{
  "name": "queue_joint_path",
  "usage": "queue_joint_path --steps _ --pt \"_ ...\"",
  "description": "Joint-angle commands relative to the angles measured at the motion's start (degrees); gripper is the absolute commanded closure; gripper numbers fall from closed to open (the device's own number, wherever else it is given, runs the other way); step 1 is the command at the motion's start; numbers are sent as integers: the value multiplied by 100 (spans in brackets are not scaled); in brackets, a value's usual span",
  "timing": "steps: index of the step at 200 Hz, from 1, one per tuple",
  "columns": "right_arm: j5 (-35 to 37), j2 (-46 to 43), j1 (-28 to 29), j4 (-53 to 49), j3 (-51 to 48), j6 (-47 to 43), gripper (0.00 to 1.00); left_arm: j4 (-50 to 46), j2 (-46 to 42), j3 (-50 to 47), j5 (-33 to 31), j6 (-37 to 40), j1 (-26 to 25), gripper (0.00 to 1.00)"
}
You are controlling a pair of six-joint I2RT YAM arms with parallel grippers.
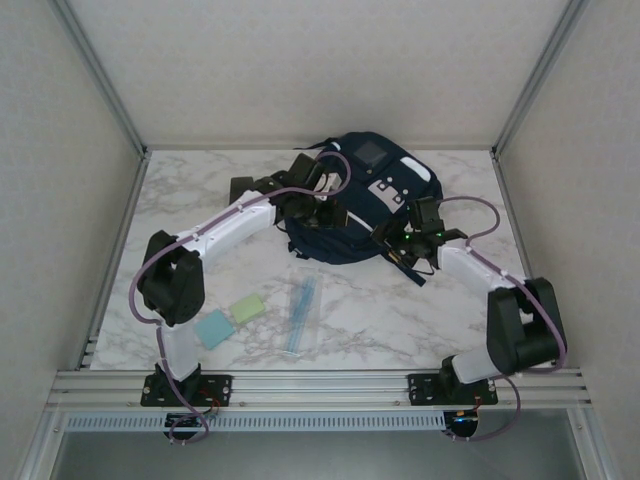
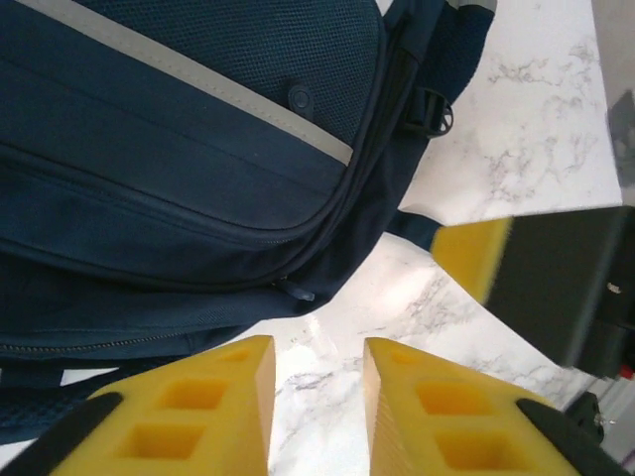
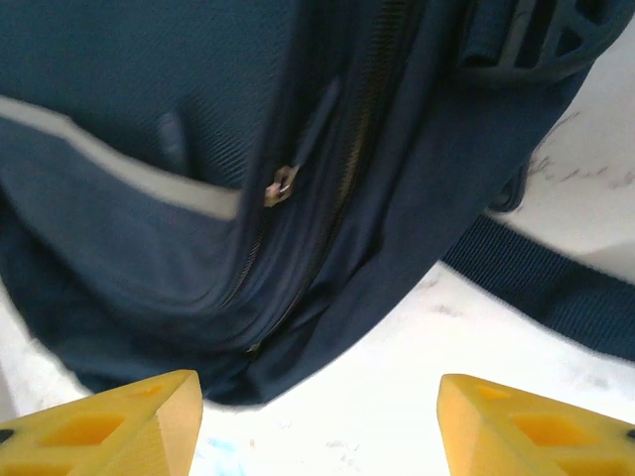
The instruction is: Pack books, pencil case, and school supplies into a backpack
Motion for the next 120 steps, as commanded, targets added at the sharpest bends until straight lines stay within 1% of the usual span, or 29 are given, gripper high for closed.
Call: queue_joint_path --steps 1,9,25,42,76,96,120 --pt "241 517 17 632 72 353 38 186 292 37 -392 -385 -253 62" --pt "252 679 17 810 83 440 39 202 385 89 -471 -532 -314 61" --pt "260 935 18 1171 60 574 41 159 580 186 -632 -807 -420 55" --pt "295 1191 17 1392 33 700 46 163 793 252 -631 -1021 -498 52" --pt "229 1456 22 1766 -118 926 55 -93 1195 497 -846 -1212 -606 52" --pt "238 1470 21 1775 -148 923 56 -182 1383 641 -920 -1220 -609 55" --pt "278 1479 22 1760 -166 923 56 -501 1628 831 -973 -1168 -643 56"
